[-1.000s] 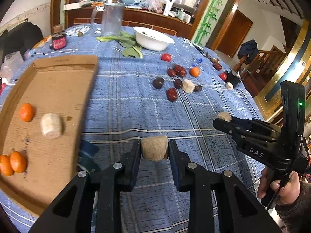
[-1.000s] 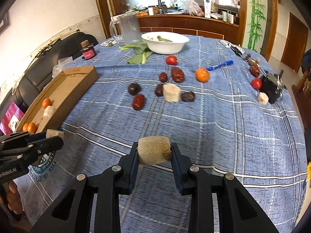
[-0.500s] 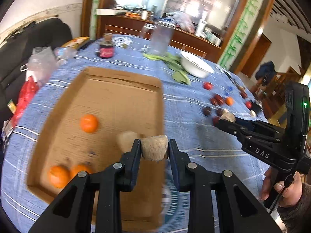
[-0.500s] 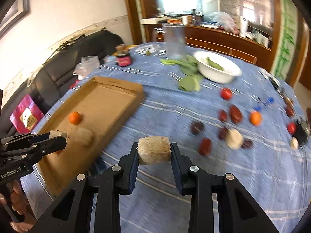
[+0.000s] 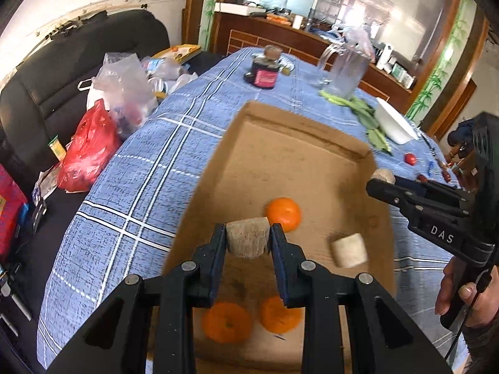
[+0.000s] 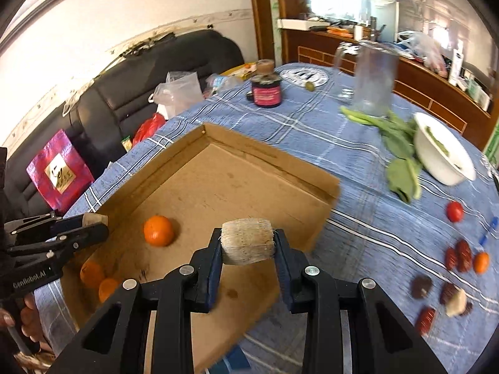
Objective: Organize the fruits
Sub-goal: 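Carry both held white yam pieces toward the cardboard tray, then open both tools to drop the yam pieces into the tray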
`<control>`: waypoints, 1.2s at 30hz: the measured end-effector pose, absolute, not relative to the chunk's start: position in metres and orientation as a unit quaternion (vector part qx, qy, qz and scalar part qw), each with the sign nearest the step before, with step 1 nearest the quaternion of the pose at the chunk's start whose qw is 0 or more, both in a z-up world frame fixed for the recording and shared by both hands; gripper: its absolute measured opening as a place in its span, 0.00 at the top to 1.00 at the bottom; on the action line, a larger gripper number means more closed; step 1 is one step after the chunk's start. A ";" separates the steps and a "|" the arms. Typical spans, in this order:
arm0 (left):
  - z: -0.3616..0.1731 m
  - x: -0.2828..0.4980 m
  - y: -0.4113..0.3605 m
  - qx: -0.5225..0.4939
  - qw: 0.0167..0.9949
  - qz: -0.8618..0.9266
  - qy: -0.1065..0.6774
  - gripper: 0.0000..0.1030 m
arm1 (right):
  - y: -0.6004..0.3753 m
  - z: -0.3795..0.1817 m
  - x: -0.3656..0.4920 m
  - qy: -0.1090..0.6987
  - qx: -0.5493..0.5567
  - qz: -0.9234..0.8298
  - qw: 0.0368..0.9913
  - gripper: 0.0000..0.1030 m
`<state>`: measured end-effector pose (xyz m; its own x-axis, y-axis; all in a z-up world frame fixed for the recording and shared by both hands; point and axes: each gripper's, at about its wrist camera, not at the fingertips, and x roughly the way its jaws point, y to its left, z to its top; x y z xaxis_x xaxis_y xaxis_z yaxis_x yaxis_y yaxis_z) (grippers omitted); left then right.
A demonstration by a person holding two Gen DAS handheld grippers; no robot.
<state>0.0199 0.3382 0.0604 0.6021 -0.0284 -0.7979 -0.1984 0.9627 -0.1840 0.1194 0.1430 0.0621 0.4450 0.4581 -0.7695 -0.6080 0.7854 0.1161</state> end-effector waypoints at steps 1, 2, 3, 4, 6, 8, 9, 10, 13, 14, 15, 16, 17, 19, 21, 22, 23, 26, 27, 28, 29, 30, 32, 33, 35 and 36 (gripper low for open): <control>0.057 0.022 0.340 -0.127 0.884 0.049 0.446 0.73 | 0.150 0.058 0.123 0.424 -0.093 0.316 0.844 0.67; 0.054 0.025 0.342 -0.128 0.883 0.050 0.450 0.73 | 0.154 0.056 0.126 0.425 -0.097 0.317 0.842 0.67; 0.051 0.026 0.343 -0.129 0.881 0.049 0.452 0.73 | 0.157 0.054 0.128 0.427 -0.100 0.317 0.841 0.67; 0.048 0.028 0.343 -0.130 0.880 0.049 0.455 0.73 | 0.161 0.050 0.131 0.430 -0.104 0.318 0.839 0.67; 0.042 0.033 0.343 -0.125 0.878 0.048 0.460 0.73 | 0.167 0.043 0.136 0.435 -0.109 0.319 0.835 0.67; 0.039 0.037 0.343 -0.124 0.876 0.046 0.465 0.73 | 0.171 0.037 0.138 0.440 -0.116 0.320 0.831 0.67; 0.037 0.038 0.344 -0.125 0.875 0.045 0.466 0.73 | 0.172 0.034 0.139 0.441 -0.120 0.320 0.830 0.67; 0.036 0.040 0.343 -0.126 0.874 0.045 0.467 0.73 | 0.174 0.032 0.140 0.443 -0.124 0.320 0.829 0.67; 0.031 0.043 0.343 -0.122 0.872 0.045 0.473 0.73 | 0.178 0.027 0.140 0.445 -0.132 0.321 0.826 0.67; 0.029 0.043 0.343 -0.120 0.870 0.045 0.476 0.73 | 0.178 0.026 0.141 0.445 -0.135 0.321 0.825 0.67; 0.028 0.044 0.342 -0.116 0.871 0.047 0.475 0.73 | 0.179 0.026 0.141 0.446 -0.136 0.321 0.824 0.67; 0.028 0.043 0.341 -0.114 0.871 0.047 0.476 0.73 | 0.179 0.025 0.141 0.447 -0.137 0.320 0.824 0.67; 0.028 0.043 0.340 -0.111 0.871 0.047 0.476 0.73 | 0.178 0.024 0.142 0.449 -0.138 0.319 0.823 0.67; 0.028 0.042 0.340 -0.109 0.872 0.047 0.475 0.73 | 0.178 0.022 0.143 0.451 -0.137 0.317 0.823 0.67; 0.028 0.042 0.339 -0.105 0.872 0.049 0.476 0.73 | 0.176 0.020 0.144 0.455 -0.137 0.314 0.822 0.67; 0.028 0.041 0.339 -0.104 0.871 0.049 0.477 0.73 | 0.175 0.020 0.144 0.456 -0.137 0.311 0.823 0.67; 0.027 0.041 0.339 -0.105 0.871 0.050 0.478 0.73 | 0.173 0.019 0.145 0.458 -0.135 0.308 0.823 0.67; 0.028 0.039 0.340 -0.110 0.869 0.047 0.479 0.69 | 0.172 0.019 0.142 0.459 -0.137 0.306 0.823 0.67; 0.028 0.038 0.340 -0.111 0.869 0.048 0.479 0.69 | 0.173 0.019 0.141 0.459 -0.138 0.305 0.823 0.67; 0.028 0.037 0.340 -0.110 0.869 0.048 0.479 0.68 | 0.173 0.019 0.140 0.459 -0.141 0.303 0.823 0.66; 0.029 0.035 0.339 -0.109 0.870 0.048 0.479 0.68 | 0.173 0.020 0.139 0.460 -0.142 0.302 0.823 0.66; 0.029 0.034 0.338 -0.108 0.870 0.047 0.479 0.67 | 0.173 0.020 0.137 0.460 -0.143 0.301 0.823 0.66; 0.031 0.030 0.337 -0.105 0.872 0.047 0.476 0.63 | 0.173 0.021 0.134 0.460 -0.145 0.299 0.823 0.63; 0.032 0.028 0.337 -0.104 0.873 0.048 0.473 0.61 | 0.172 0.022 0.132 0.458 -0.147 0.297 0.825 0.58; 0.035 0.026 0.337 -0.105 0.875 0.048 0.470 0.60 | 0.173 0.024 0.128 0.454 -0.155 0.293 0.827 0.52; 0.036 0.024 0.337 -0.105 0.876 0.048 0.469 0.60 | 0.173 0.025 0.127 0.452 -0.158 0.290 0.828 0.52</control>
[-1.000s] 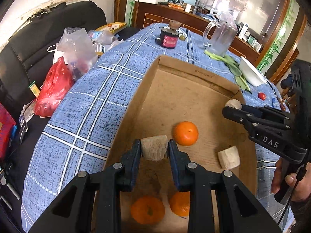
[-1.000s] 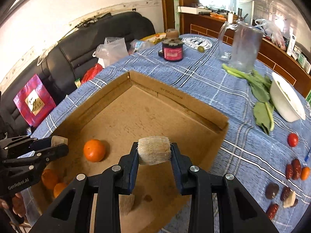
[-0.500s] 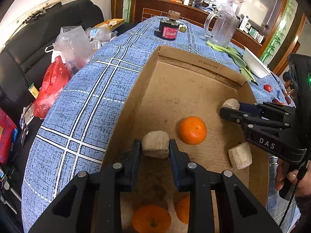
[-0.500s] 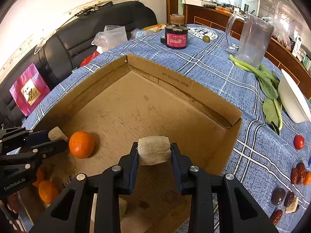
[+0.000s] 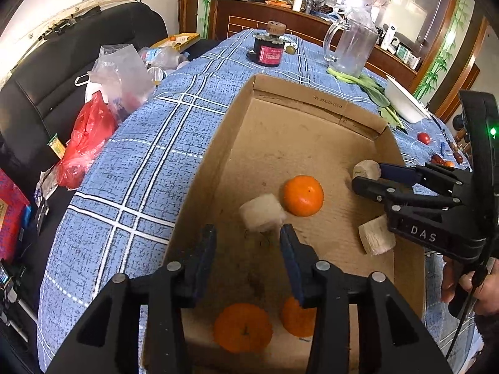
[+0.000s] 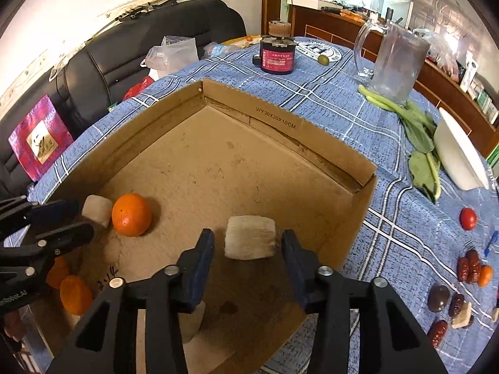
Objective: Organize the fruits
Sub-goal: 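Open both tools to drop the yam pieces into the tray, then grasp a red date with the right tool while the left tool grasps another date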
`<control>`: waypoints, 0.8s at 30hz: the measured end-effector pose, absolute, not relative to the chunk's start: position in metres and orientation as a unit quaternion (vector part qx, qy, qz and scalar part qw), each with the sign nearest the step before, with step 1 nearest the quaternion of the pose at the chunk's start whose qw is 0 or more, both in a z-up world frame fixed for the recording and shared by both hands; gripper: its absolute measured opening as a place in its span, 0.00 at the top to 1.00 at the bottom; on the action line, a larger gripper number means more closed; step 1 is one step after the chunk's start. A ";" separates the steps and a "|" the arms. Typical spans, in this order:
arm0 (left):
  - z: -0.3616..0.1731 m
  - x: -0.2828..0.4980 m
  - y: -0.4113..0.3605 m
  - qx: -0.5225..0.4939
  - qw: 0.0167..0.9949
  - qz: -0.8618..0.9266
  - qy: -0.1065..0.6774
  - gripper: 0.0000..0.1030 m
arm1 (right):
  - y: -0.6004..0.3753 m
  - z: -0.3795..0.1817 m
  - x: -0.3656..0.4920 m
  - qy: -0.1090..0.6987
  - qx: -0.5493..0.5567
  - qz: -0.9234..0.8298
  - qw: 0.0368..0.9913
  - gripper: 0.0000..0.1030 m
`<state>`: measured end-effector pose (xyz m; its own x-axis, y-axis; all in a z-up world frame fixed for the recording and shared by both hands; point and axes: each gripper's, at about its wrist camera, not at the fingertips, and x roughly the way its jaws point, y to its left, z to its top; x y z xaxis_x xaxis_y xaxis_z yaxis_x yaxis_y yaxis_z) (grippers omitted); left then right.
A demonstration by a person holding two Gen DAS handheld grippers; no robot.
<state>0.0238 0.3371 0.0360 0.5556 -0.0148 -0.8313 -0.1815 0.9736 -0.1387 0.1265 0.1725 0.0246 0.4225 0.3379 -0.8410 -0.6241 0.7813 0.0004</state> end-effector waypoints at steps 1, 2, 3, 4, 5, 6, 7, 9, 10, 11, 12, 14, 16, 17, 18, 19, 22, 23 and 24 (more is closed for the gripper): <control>0.037 0.022 0.337 -0.104 0.877 0.048 0.467 0.60 | 0.172 0.025 0.125 0.451 -0.161 0.287 0.830 0.52; 0.039 0.020 0.338 -0.104 0.878 0.049 0.466 0.59 | 0.171 0.027 0.122 0.450 -0.161 0.285 0.831 0.52; 0.040 0.017 0.338 -0.103 0.879 0.050 0.464 0.58 | 0.169 0.028 0.120 0.450 -0.159 0.282 0.833 0.52; 0.041 0.016 0.339 -0.103 0.879 0.053 0.462 0.56 | 0.166 0.030 0.117 0.449 -0.157 0.279 0.834 0.52; 0.043 0.013 0.339 -0.102 0.880 0.058 0.460 0.53 | 0.163 0.034 0.114 0.447 -0.152 0.275 0.837 0.52; 0.044 0.011 0.339 -0.101 0.881 0.061 0.458 0.52 | 0.159 0.037 0.110 0.445 -0.146 0.272 0.840 0.52; 0.045 0.009 0.340 -0.100 0.883 0.062 0.455 0.52 | 0.154 0.041 0.106 0.444 -0.138 0.270 0.843 0.52; 0.049 0.004 0.339 -0.094 0.885 0.075 0.450 0.50 | 0.142 0.050 0.096 0.443 -0.114 0.271 0.847 0.52; 0.051 0.002 0.338 -0.093 0.886 0.082 0.447 0.50 | 0.135 0.054 0.091 0.442 -0.105 0.269 0.849 0.51; 0.054 0.000 0.337 -0.095 0.887 0.086 0.443 0.49 | 0.126 0.059 0.084 0.440 -0.092 0.268 0.852 0.50; 0.055 -0.001 0.335 -0.096 0.888 0.090 0.440 0.48 | 0.119 0.062 0.079 0.439 -0.083 0.267 0.854 0.44; 0.060 -0.003 0.329 -0.098 0.890 0.094 0.436 0.46 | 0.097 0.068 0.066 0.432 -0.061 0.261 0.861 0.33; 0.063 -0.004 0.321 -0.100 0.891 0.093 0.434 0.46 | 0.077 0.069 0.058 0.430 -0.045 0.254 0.865 0.30; 0.065 -0.004 0.314 -0.101 0.892 0.092 0.432 0.46 | 0.063 0.067 0.056 0.432 -0.038 0.248 0.866 0.30; 0.067 -0.003 0.306 -0.101 0.892 0.090 0.431 0.46 | 0.050 0.064 0.056 0.434 -0.035 0.241 0.868 0.30; 0.069 -0.002 0.300 -0.101 0.892 0.088 0.432 0.45 | 0.039 0.061 0.056 0.435 -0.035 0.230 0.870 0.30; 0.073 -0.001 0.273 -0.101 0.892 0.073 0.434 0.45 | -0.010 0.050 0.064 0.447 -0.029 0.192 0.873 0.31; 0.075 -0.001 0.262 -0.098 0.893 0.069 0.434 0.45 | -0.030 0.047 0.069 0.450 -0.026 0.179 0.875 0.31; 0.076 -0.001 0.251 -0.095 0.893 0.064 0.434 0.44 | -0.047 0.045 0.073 0.449 -0.025 0.168 0.877 0.31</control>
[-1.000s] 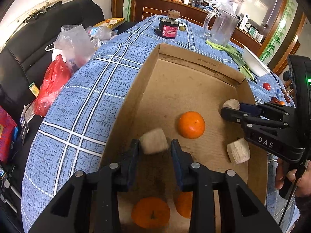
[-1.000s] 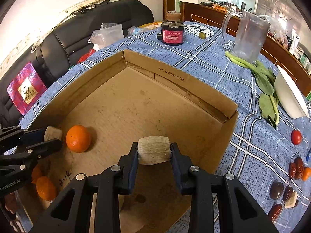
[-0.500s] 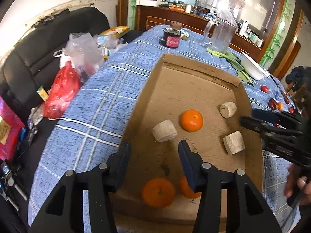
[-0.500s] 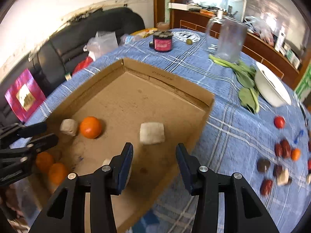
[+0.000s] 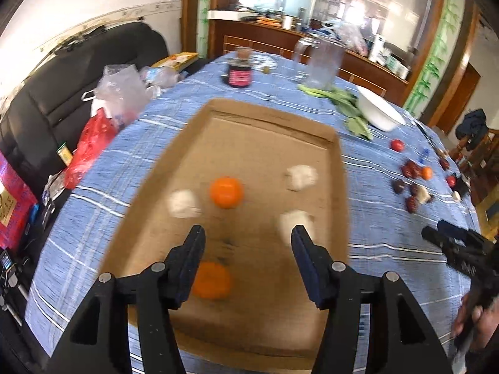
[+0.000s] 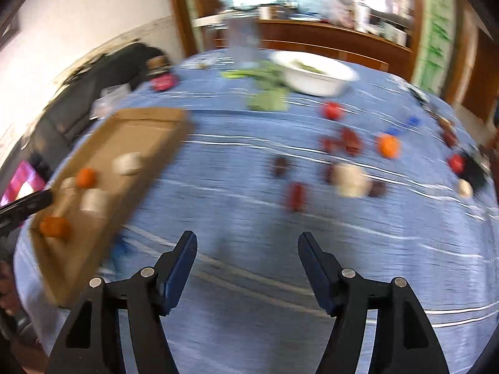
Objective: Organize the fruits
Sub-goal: 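Grasp a red date with the right tool while the left tool grasps another date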
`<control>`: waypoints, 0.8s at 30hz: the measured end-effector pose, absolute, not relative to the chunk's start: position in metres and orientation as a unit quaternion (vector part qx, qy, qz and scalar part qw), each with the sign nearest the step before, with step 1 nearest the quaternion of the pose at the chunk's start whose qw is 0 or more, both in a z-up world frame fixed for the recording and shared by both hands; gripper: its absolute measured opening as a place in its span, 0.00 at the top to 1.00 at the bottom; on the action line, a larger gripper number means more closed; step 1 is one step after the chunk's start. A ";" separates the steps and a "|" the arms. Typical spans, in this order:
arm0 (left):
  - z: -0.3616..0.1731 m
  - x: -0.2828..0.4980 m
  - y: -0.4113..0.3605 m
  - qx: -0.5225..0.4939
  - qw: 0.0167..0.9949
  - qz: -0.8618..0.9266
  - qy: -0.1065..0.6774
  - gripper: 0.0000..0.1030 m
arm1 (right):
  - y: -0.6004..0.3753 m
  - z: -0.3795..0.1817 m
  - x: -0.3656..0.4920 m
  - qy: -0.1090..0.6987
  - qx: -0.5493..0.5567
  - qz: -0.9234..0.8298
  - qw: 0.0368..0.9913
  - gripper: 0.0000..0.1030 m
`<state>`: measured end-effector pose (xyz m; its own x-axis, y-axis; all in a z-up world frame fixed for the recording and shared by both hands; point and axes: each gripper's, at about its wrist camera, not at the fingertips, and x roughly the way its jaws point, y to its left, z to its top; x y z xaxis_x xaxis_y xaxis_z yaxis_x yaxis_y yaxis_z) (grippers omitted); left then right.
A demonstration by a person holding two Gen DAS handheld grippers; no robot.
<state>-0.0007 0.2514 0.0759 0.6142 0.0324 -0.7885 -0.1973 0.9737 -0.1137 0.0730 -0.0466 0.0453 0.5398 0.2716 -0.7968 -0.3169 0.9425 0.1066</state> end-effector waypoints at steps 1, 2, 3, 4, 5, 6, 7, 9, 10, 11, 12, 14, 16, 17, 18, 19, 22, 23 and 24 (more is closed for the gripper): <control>0.077 -0.001 0.240 -0.092 0.894 0.058 0.435 0.43 | -0.063 0.044 0.078 0.449 -0.025 0.157 0.879 0.31; 0.078 0.000 0.226 -0.087 0.894 0.052 0.436 0.41 | -0.083 0.042 0.086 0.450 -0.023 0.148 0.880 0.31; 0.078 0.001 0.216 -0.083 0.894 0.049 0.437 0.41 | -0.097 0.039 0.093 0.453 -0.020 0.145 0.879 0.31; 0.078 0.001 0.207 -0.078 0.895 0.044 0.438 0.41 | -0.110 0.038 0.100 0.456 -0.020 0.140 0.879 0.31; 0.078 0.002 0.193 -0.072 0.894 0.037 0.440 0.41 | -0.123 0.036 0.109 0.457 -0.019 0.138 0.879 0.31; 0.078 0.004 0.184 -0.067 0.894 0.034 0.443 0.41 | -0.131 0.036 0.115 0.455 -0.020 0.143 0.879 0.31; 0.077 0.005 0.175 -0.062 0.892 0.030 0.446 0.41 | -0.137 0.036 0.124 0.450 -0.025 0.150 0.880 0.31; 0.074 0.010 0.154 -0.050 0.890 0.019 0.454 0.41 | -0.142 0.034 0.135 0.443 -0.039 0.163 0.881 0.31; 0.073 0.013 0.145 -0.043 0.888 0.016 0.457 0.41 | -0.140 0.033 0.142 0.440 -0.051 0.176 0.879 0.31; 0.071 0.016 0.134 -0.038 0.886 0.010 0.463 0.41 | -0.137 0.031 0.145 0.437 -0.062 0.182 0.879 0.31; 0.069 0.020 0.126 -0.035 0.884 0.004 0.467 0.41 | -0.134 0.030 0.147 0.435 -0.070 0.188 0.878 0.31; 0.065 0.026 0.111 -0.028 0.881 -0.005 0.472 0.41 | -0.128 0.022 0.154 0.434 -0.095 0.208 0.872 0.34; 0.061 0.033 0.097 -0.021 0.879 -0.016 0.476 0.41 | -0.126 0.015 0.158 0.439 -0.102 0.221 0.865 0.56; 0.059 0.037 0.090 -0.019 0.878 -0.019 0.479 0.41 | -0.126 0.012 0.161 0.445 -0.100 0.228 0.860 0.59; 0.057 0.043 0.083 -0.018 0.876 -0.022 0.482 0.41 | -0.128 0.011 0.161 0.441 -0.098 0.230 0.862 0.61; 0.055 0.047 0.079 -0.018 0.874 -0.024 0.485 0.41 | -0.129 0.011 0.162 0.439 -0.097 0.232 0.863 0.68; 0.047 0.069 0.064 -0.029 0.868 -0.029 0.494 0.41 | -0.132 0.012 0.164 0.440 -0.084 0.236 0.862 0.73; 0.045 0.075 0.059 -0.037 0.867 -0.033 0.496 0.41 | -0.134 0.013 0.162 0.440 -0.078 0.238 0.862 0.73; 0.044 0.081 0.056 -0.045 0.865 -0.038 0.498 0.41 | -0.135 0.015 0.159 0.437 -0.076 0.239 0.864 0.73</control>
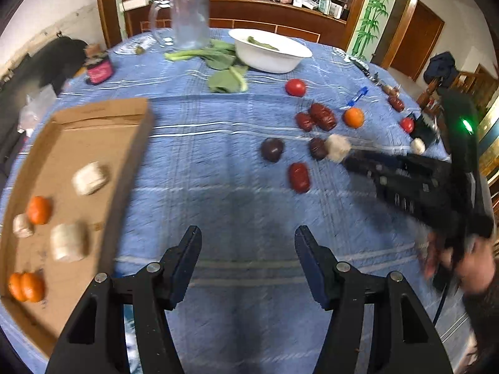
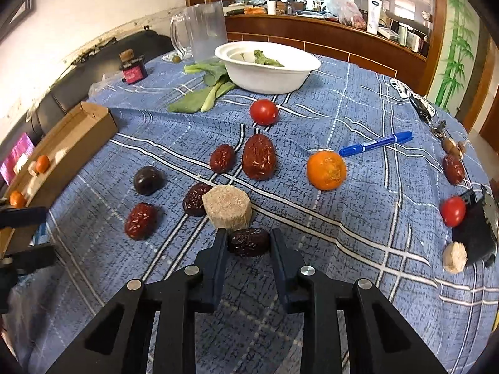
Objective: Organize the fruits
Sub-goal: 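Grasp a red date with the right tool while the left tool grasps another date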
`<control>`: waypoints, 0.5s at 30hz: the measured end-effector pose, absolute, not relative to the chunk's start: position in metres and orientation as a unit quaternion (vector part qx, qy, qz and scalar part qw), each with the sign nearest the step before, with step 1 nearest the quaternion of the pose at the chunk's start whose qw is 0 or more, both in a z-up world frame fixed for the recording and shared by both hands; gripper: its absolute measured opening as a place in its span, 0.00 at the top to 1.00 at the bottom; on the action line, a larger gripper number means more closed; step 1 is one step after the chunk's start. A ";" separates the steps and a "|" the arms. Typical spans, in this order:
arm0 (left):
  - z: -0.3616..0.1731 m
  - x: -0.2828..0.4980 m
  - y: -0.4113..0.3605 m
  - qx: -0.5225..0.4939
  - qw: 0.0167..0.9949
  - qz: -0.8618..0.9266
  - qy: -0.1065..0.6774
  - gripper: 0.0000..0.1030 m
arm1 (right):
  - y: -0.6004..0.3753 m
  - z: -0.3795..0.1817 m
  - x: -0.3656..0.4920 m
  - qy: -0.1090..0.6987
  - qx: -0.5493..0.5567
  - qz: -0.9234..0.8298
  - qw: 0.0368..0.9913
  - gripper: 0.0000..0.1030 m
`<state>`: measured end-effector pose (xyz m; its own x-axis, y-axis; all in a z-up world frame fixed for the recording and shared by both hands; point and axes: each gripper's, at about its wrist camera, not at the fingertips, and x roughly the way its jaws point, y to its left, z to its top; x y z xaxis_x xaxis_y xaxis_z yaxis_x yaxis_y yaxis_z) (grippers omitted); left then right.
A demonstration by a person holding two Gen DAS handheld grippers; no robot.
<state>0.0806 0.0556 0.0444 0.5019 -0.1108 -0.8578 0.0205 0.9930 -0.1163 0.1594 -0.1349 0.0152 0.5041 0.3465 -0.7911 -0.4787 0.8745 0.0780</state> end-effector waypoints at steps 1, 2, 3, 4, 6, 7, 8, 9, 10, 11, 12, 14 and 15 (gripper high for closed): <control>0.043 0.088 0.050 -0.056 0.864 -0.042 0.499 0.41 | -0.137 0.017 0.156 0.434 -0.075 0.239 0.865 0.73; 0.042 0.093 0.046 -0.062 0.863 -0.046 0.500 0.41 | -0.140 0.019 0.150 0.433 -0.074 0.237 0.867 0.73; 0.040 0.099 0.043 -0.066 0.862 -0.049 0.500 0.41 | -0.143 0.020 0.147 0.433 -0.071 0.236 0.867 0.73; 0.038 0.105 0.037 -0.064 0.863 -0.048 0.498 0.41 | -0.145 0.021 0.143 0.434 -0.067 0.238 0.866 0.73; 0.033 0.116 0.030 -0.061 0.864 -0.049 0.497 0.41 | -0.149 0.021 0.135 0.436 -0.067 0.238 0.865 0.72; 0.030 0.121 0.026 -0.061 0.863 -0.050 0.498 0.41 | -0.150 0.021 0.132 0.437 -0.068 0.239 0.865 0.72; 0.026 0.125 0.023 -0.060 0.863 -0.052 0.499 0.41 | -0.150 0.021 0.128 0.436 -0.069 0.239 0.865 0.72; 0.022 0.129 0.021 -0.060 0.862 -0.056 0.500 0.50 | -0.151 0.021 0.125 0.435 -0.069 0.239 0.865 0.72; 0.019 0.132 0.019 -0.059 0.862 -0.057 0.501 0.60 | -0.151 0.021 0.123 0.435 -0.070 0.240 0.865 0.72; 0.013 0.135 0.016 -0.057 0.859 -0.061 0.506 0.78 | -0.150 0.020 0.121 0.436 -0.070 0.241 0.864 0.72; 0.014 0.133 0.016 -0.052 0.865 -0.060 0.495 0.81 | -0.149 0.020 0.120 0.437 -0.071 0.242 0.863 0.72; 0.013 0.133 0.019 -0.059 0.866 -0.070 0.492 0.81 | -0.149 0.018 0.117 0.438 -0.073 0.239 0.864 0.72; 0.013 0.133 0.022 -0.067 0.865 -0.073 0.492 0.81 | -0.149 0.018 0.116 0.439 -0.072 0.238 0.863 0.72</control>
<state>0.1326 0.0221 0.0132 0.5047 -0.1930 -0.8415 0.0611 0.9802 -0.1882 0.1165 -0.1494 0.0176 0.5015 0.3470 -0.7925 -0.4738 0.8766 0.0841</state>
